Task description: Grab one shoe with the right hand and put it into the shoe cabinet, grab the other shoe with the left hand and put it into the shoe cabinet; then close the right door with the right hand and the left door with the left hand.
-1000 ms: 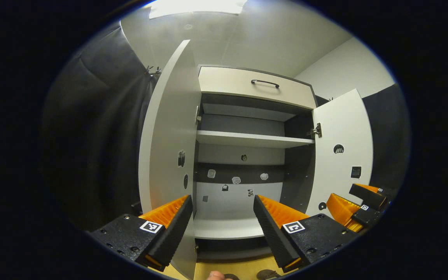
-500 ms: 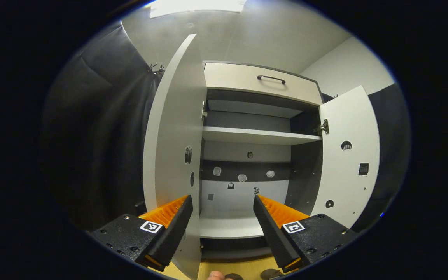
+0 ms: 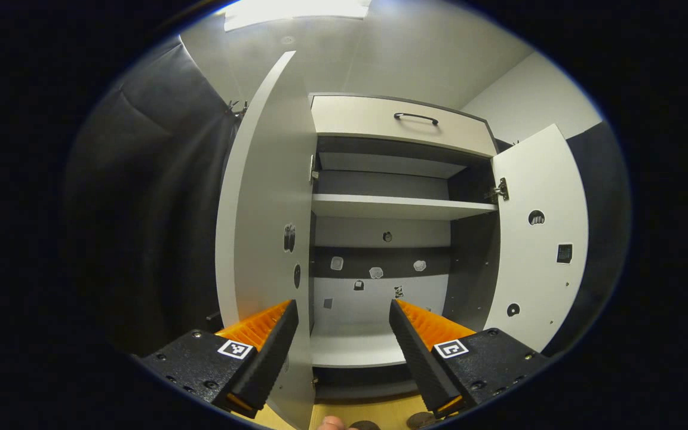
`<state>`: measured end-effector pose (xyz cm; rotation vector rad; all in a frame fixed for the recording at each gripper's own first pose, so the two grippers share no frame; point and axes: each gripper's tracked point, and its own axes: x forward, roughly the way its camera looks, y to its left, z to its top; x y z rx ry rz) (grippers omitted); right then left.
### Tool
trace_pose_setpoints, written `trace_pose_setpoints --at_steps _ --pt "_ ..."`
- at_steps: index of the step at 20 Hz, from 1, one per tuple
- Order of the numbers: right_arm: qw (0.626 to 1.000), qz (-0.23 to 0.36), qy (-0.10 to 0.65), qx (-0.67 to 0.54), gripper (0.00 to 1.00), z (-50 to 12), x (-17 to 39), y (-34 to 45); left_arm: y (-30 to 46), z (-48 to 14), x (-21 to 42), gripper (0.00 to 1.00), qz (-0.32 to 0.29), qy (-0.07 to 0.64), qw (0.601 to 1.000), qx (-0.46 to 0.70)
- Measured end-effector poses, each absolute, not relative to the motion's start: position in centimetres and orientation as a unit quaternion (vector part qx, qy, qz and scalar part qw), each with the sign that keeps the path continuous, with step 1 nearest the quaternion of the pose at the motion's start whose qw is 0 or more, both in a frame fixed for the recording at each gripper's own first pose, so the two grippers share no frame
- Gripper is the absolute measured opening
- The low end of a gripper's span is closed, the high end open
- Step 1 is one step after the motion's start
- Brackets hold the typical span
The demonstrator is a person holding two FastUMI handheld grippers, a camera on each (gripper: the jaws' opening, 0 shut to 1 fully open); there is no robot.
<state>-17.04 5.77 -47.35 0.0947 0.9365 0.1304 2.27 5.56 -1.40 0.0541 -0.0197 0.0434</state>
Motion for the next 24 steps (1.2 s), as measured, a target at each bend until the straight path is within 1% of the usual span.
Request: trace_pose_setpoints --at_steps 6,7,9,10,16,17,18,20,22,24 --pt "0.857 0.063 0.508 0.055 0.98 -53.2 -18.8 5.7 5.6 -1.7 2.4 0.94 0.027 -0.007 0.999 0.031" --pt "0.855 0.06 0.512 0.054 0.95 -54.0 -18.7 5.7 5.5 -1.8 2.4 0.94 0.028 -0.006 0.999 0.034" --pt "0.851 0.059 0.519 0.055 0.95 -55.4 -18.2 5.7 5.6 -1.8 2.5 0.94 0.031 -0.006 0.999 0.036" --pt "0.85 0.058 0.521 0.056 0.98 -56.1 -17.9 5.9 5.6 -1.9 2.5 0.95 0.032 -0.005 0.999 0.036" --pt "0.847 0.051 0.527 0.044 0.98 -59.2 -15.9 6.5 5.6 -2.0 2.5 0.94 0.034 -0.006 0.998 0.043" --pt "0.845 0.047 0.531 0.037 0.92 -60.0 -15.7 6.2 5.6 -2.0 2.6 0.94 0.034 -0.006 0.998 0.046" --pt "0.842 0.042 0.538 0.03 0.82 -60.5 -15.8 5.8 5.6 -2.0 2.6 0.94 0.033 -0.007 0.998 0.048" --pt "0.842 0.019 0.539 0.008 0.49 -61.4 -15.5 4.1 5.6 -2.0 2.7 0.95 0.032 -0.007 0.998 0.051" --pt "0.84 0.019 0.542 0.022 0.16 -61.2 -15.5 4.2 5.6 -2.0 2.8 0.95 0.032 -0.01 0.998 0.051" --pt "0.838 0.015 0.545 0.022 0.17 -61.0 -15.5 4.0 5.6 -2.0 2.8 0.95 0.034 -0.013 0.998 0.051"
